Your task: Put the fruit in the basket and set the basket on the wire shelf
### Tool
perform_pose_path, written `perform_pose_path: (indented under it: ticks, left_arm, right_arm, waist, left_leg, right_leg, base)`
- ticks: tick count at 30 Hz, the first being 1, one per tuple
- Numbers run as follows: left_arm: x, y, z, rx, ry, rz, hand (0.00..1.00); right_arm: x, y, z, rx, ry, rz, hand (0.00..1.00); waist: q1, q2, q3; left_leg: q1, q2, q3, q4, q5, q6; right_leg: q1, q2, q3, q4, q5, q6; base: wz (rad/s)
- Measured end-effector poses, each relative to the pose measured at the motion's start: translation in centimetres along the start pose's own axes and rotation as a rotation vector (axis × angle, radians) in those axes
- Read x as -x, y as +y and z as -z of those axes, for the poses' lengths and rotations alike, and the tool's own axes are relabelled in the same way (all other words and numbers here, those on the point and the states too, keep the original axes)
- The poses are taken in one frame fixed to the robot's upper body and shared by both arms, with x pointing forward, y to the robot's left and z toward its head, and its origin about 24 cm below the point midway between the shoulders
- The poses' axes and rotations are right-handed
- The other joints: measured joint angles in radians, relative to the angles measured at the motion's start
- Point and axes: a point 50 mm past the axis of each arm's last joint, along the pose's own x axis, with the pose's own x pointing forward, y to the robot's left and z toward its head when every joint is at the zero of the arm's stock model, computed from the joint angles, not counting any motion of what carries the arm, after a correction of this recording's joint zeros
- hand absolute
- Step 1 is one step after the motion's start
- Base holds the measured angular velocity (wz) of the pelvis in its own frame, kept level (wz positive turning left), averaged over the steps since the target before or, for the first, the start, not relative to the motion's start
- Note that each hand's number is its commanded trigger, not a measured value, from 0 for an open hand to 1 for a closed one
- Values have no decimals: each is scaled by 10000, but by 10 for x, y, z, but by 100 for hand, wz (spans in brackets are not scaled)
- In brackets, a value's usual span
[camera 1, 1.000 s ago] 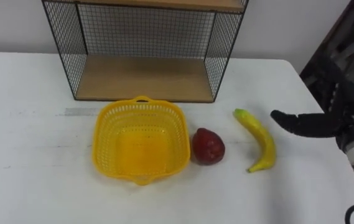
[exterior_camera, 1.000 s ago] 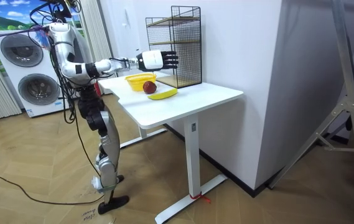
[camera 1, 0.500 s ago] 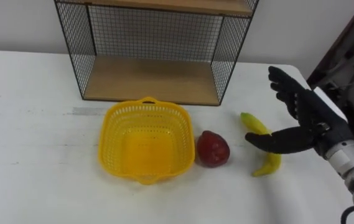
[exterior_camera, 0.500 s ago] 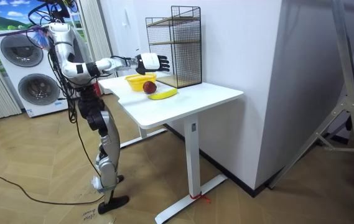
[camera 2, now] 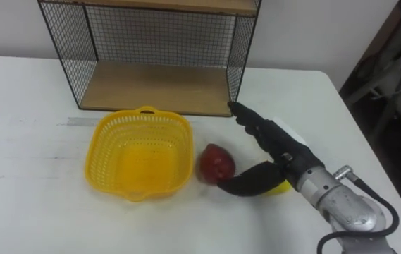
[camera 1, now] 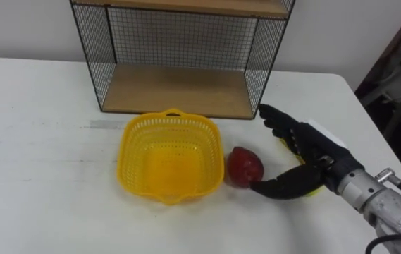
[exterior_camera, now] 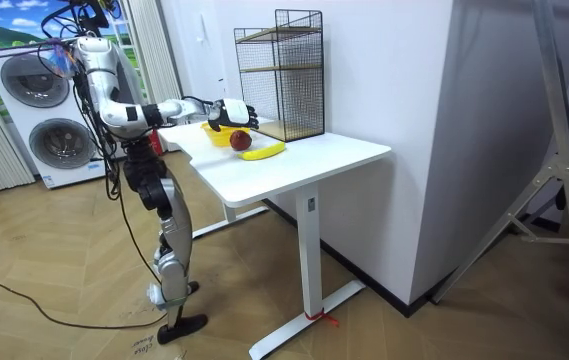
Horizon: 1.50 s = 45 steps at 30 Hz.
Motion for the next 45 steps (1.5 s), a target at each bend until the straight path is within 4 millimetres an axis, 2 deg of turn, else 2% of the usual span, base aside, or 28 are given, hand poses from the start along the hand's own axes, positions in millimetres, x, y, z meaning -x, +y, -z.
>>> perform_pose_path:
  ticks: [7,23,45]
  left_arm:
    - [0,0,-2,-7,-65,173,0]
    - [0,0,-2,70,-63,196,0]
    - [-1,-2,2,27,290,237,0]
  right_arm:
    - [1,3,16,-79,710,-172,0]
    - [4,11,42,-711,1706,-110,0]
    - [-1,12,45,-1301,1598,476,0]
  waist:
    - [18,6,38]
    - [262,-17,27]
    - [237,95,16]
  left_leg:
    - [-10,-2,-116,78,-2,-1]
    - [98,-17,-125,61,0,0]
    - [1,-33,-140,-4,-4,1]
  right_leg:
    - [73,6,-99,-15,22,-5]
    - [358,-23,-184,-315,79,2]
    - [360,-18,-236,-342,75,8]
  base:
    - [3]
    - [2]
    - [0]
